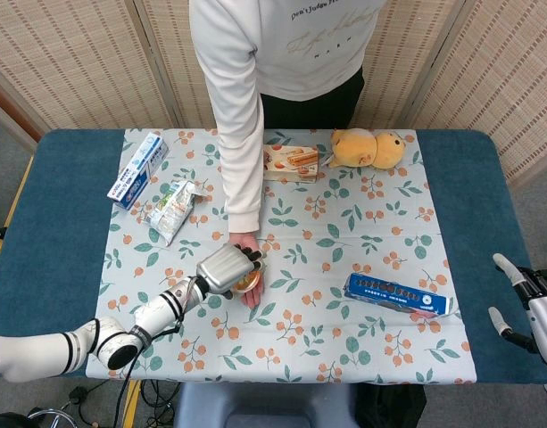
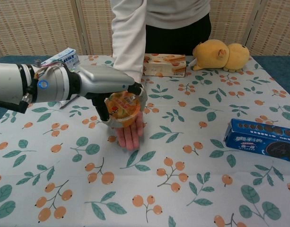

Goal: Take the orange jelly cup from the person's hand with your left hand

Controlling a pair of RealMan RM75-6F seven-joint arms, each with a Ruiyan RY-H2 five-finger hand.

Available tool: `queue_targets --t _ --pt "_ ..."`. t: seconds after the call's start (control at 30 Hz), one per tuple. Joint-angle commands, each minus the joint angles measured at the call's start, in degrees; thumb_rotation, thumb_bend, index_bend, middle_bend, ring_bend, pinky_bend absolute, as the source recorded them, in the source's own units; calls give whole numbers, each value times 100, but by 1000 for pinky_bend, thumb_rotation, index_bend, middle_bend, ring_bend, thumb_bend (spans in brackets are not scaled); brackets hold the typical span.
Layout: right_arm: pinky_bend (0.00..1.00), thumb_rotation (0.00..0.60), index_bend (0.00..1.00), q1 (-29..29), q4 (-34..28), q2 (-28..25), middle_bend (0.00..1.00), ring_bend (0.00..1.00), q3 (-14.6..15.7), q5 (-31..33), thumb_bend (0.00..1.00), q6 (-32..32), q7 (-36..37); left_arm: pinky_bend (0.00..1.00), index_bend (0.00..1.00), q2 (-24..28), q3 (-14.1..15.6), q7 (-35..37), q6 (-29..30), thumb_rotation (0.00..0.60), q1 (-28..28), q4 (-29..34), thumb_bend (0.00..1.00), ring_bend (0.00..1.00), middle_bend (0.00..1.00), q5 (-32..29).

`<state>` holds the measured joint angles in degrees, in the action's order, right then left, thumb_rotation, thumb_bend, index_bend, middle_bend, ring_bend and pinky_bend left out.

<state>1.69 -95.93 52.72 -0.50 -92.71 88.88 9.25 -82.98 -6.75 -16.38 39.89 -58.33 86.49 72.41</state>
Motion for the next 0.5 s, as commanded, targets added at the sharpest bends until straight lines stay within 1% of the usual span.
queue_targets --t 0.03,0.27,0.37,0.5 --pt "411 600 86 18 -4 -2 229 194 -6 -10 373 -20 -1 559 337 289 71 108 217 600 180 206 293 280 192 94" --pt "411 600 86 85 -4 28 229 194 -27 -48 372 -81 0 559 332 940 279 175 571 600 606 513 293 280 193 41" --pt "411 600 86 111 -10 36 229 194 -35 -66 372 -101 -7 560 331 1089 349 237 649 600 762 484 293 280 193 -40" --pt "411 600 86 133 -28 36 229 194 -39 -76 372 -122 -28 561 331 1120 446 275 599 600 881 286 293 280 193 -150"
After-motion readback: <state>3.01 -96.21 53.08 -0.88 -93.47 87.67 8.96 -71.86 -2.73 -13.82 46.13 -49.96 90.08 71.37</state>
